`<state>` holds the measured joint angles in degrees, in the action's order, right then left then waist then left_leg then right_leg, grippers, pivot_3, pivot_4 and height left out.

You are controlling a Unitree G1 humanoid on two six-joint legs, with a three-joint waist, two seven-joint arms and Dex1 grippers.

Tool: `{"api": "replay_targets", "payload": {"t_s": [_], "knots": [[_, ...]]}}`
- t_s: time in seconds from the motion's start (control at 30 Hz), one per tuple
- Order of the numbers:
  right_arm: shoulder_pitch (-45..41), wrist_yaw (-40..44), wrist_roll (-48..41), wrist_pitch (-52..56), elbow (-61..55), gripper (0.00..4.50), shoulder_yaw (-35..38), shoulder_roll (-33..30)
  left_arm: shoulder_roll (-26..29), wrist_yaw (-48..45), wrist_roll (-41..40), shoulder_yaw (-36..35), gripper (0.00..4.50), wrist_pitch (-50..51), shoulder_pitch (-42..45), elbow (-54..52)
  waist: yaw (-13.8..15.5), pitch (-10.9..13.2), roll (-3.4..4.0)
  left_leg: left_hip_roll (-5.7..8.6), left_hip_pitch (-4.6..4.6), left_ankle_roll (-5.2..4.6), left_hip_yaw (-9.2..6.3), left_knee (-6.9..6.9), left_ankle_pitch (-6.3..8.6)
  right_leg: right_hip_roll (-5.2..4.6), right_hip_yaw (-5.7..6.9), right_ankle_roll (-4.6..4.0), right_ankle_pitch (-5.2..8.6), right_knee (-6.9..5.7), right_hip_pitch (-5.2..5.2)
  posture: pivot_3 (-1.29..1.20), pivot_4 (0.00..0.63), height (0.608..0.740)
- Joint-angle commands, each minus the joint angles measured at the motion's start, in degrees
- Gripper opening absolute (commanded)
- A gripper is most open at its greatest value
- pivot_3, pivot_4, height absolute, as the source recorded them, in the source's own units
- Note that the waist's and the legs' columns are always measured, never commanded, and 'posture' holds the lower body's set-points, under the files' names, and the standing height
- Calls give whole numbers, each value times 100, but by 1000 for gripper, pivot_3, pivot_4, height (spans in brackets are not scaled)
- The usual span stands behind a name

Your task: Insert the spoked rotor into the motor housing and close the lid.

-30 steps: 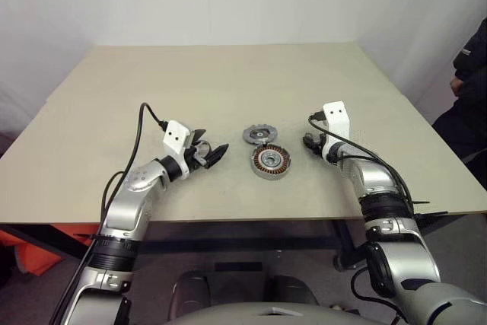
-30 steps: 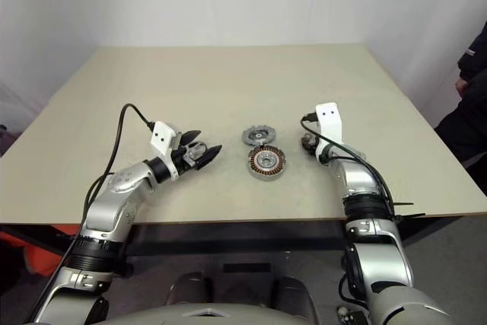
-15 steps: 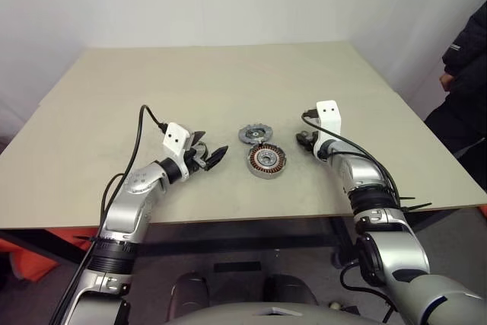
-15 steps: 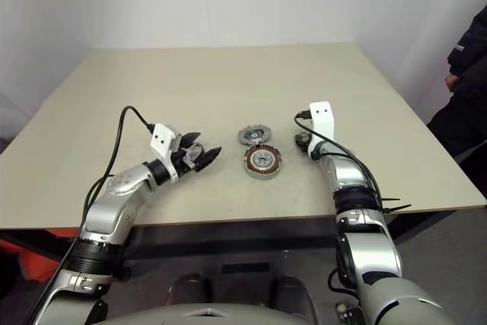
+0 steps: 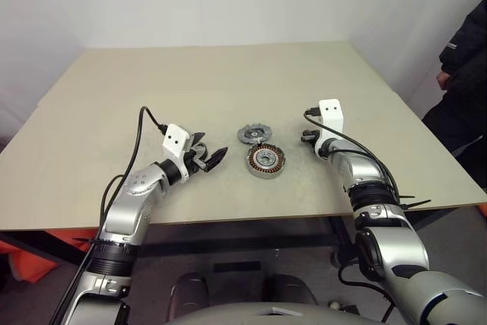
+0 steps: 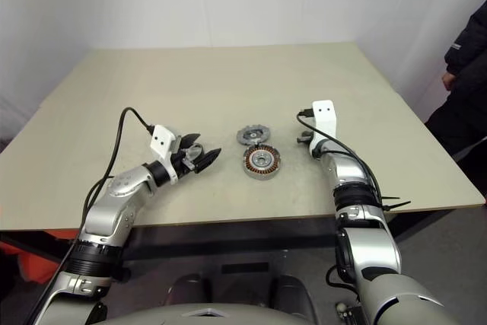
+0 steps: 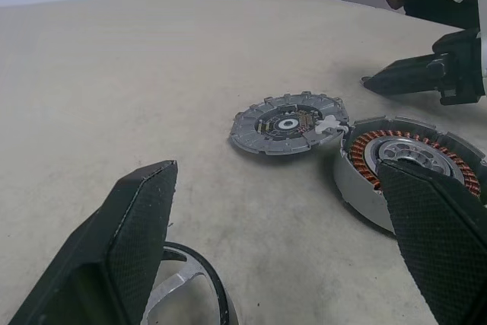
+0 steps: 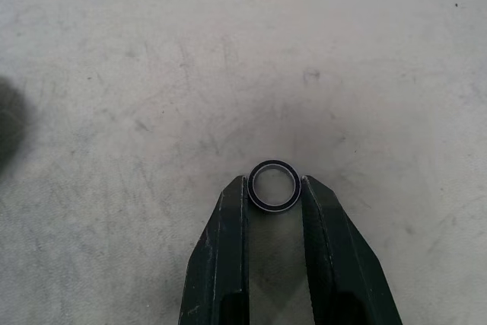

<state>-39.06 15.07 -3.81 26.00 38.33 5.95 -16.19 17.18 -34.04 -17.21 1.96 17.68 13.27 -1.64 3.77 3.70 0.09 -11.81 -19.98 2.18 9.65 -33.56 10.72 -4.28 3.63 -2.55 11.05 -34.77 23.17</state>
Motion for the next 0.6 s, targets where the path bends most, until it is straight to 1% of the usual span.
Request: {"api": "replay_targets", "payload": {"t_s": [0.03,0.17,0.33,0.47,0.6], "knots": [[11,394,-275,-45,-607,648,5,57,15,34,27,-31,4403,-91,45,-246,2,0,0,0,-1,0,2,2,0,0,-1,0,0,0,3,0,0,740],[247,1064,-752,81,-1600,648,79,23,14,31,18,-33,4403,-82,36,-253,24,1,2,-2,-11,0,7,24,-1,-1,-5,-2,0,4,20,0,0,740],[595,1933,-1093,628,-2588,648,-149,-408,9,-24,-19,-23,4403,-68,65,-238,61,1,2,-1,-13,-4,8,31,2,-5,-10,-25,-12,11,15,0,0,740],[944,2669,-1107,1004,-3279,648,-718,-879,13,-114,-78,-24,4403,-46,130,-214,86,1,1,-2,-10,-4,8,31,2,-6,-11,2,4,13,12,0,0,740],[1141,2937,-959,1049,-3588,648,-1141,-1120,22,-147,-75,-29,4403,-51,178,-155,81,1,1,-2,-5,-3,12,31,1,-4,-10,5,5,12,12,0,0,740]]}}
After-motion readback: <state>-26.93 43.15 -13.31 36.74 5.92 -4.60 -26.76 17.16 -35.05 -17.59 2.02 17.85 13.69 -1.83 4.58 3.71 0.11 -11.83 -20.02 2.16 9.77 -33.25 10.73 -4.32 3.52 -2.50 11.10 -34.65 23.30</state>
